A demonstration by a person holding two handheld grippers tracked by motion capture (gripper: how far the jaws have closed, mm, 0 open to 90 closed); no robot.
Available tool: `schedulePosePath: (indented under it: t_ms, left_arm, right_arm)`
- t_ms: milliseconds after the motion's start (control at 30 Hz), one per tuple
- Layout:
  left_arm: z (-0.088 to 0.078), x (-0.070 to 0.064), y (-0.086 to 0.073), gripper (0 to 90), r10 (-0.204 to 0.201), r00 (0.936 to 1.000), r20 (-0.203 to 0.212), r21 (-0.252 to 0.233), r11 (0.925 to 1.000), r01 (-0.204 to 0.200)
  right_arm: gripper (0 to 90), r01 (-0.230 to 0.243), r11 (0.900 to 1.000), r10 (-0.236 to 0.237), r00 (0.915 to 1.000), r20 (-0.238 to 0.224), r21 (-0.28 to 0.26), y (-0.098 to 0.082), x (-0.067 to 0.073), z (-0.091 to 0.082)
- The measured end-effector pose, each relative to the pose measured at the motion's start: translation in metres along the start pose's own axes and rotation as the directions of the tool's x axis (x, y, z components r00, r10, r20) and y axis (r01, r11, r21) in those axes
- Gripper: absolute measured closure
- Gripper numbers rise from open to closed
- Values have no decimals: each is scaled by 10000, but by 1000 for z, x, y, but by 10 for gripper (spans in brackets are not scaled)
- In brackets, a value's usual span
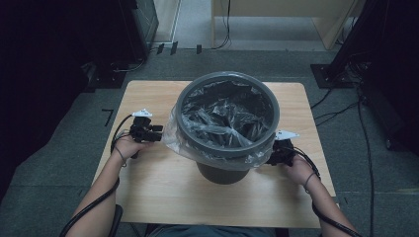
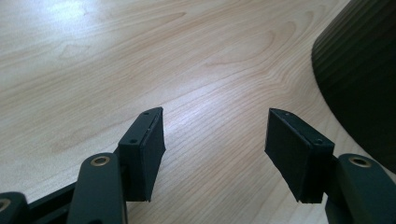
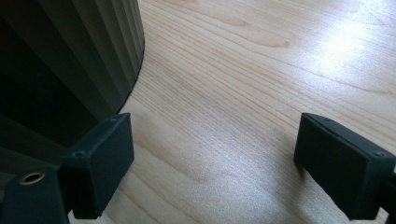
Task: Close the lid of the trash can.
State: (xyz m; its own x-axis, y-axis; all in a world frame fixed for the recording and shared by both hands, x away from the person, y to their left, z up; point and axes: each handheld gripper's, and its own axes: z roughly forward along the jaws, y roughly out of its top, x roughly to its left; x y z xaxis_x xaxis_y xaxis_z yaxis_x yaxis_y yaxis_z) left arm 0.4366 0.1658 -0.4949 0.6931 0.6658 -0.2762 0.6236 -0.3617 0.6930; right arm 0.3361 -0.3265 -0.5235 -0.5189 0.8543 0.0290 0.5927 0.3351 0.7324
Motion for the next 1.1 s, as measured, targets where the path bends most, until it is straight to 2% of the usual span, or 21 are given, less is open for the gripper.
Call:
schedulePosePath:
  t_ms: [300,500,600,700,833,1100]
  left_arm:
    - [9,2,-5,362,138,9999,-91,318,9994,-135]
    - [11,4,-7,355,343,9993,-129,62,9994,-342]
    - [13,3,-10,324,920,9955,-231,-106,9957,-923]
    - [16,2,-13,278,1575,9864,-463,-382,9865,-1593]
    - [18,1,-13,267,1552,9859,-622,-378,9868,-1577]
    - [18,0,-13,252,1479,9872,-593,-400,9878,-1504]
  right_arm:
    - [118,-5,10000,5,10000,6,-11,0,0,0]
    - [119,0,10000,0,10000,-1,0,0,0,0]
    - [118,0,10000,0,10000,0,-1,0,0,0]
    - [119,-1,10000,1,10000,-1,1,0,0,0]
    - [118,-4,10000,4,10000,6,-10,0,0,0]
    - [119,-3,10000,3,10000,6,-12,0,0,0]
